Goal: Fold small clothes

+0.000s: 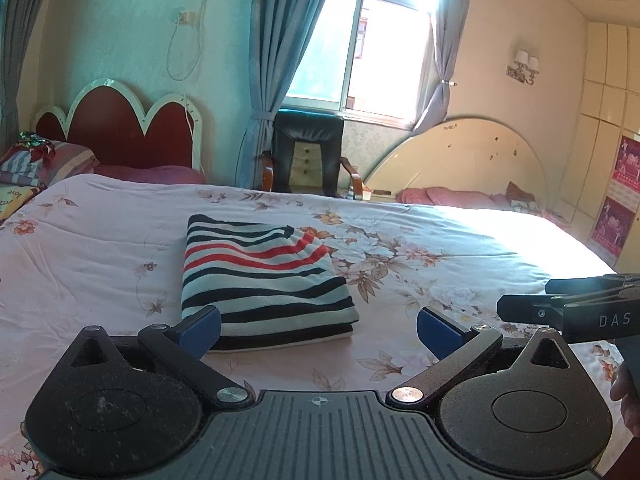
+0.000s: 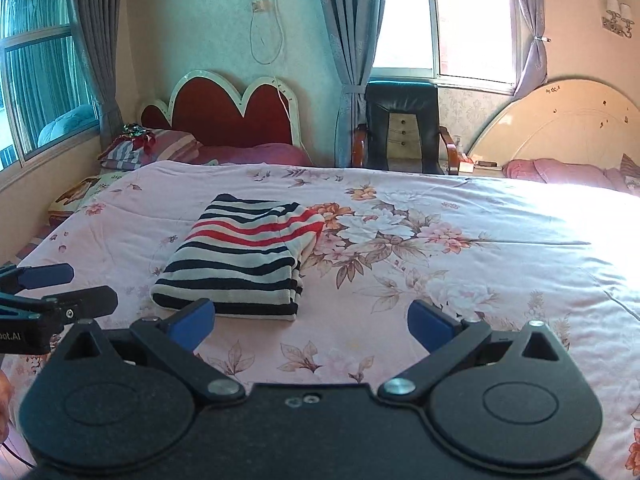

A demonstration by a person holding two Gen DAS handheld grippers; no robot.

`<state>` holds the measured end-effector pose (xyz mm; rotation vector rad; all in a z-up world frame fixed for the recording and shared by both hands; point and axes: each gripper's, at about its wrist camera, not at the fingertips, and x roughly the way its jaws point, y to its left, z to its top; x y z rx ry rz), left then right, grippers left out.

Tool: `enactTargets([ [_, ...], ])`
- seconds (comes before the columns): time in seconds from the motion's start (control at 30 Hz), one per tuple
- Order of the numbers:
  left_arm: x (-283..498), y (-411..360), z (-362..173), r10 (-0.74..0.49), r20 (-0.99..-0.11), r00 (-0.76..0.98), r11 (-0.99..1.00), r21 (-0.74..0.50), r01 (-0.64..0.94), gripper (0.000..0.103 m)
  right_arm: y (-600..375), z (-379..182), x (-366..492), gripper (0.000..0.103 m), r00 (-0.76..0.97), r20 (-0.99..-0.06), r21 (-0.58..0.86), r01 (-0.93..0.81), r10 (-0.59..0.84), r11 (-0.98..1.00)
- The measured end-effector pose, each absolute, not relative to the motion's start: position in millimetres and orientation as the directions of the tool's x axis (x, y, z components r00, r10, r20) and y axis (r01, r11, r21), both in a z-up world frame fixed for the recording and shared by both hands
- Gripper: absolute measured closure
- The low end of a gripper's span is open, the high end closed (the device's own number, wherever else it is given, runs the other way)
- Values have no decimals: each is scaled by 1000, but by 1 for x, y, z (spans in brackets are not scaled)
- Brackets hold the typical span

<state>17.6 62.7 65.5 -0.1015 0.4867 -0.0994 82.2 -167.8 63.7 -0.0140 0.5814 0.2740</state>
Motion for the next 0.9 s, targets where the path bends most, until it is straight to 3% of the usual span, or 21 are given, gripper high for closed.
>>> enactTargets([
  [0.9,-18,58,73,-121,-443,889,992,-84,93,0,-165,61,40,1,849,-496,34,-191,183,981],
])
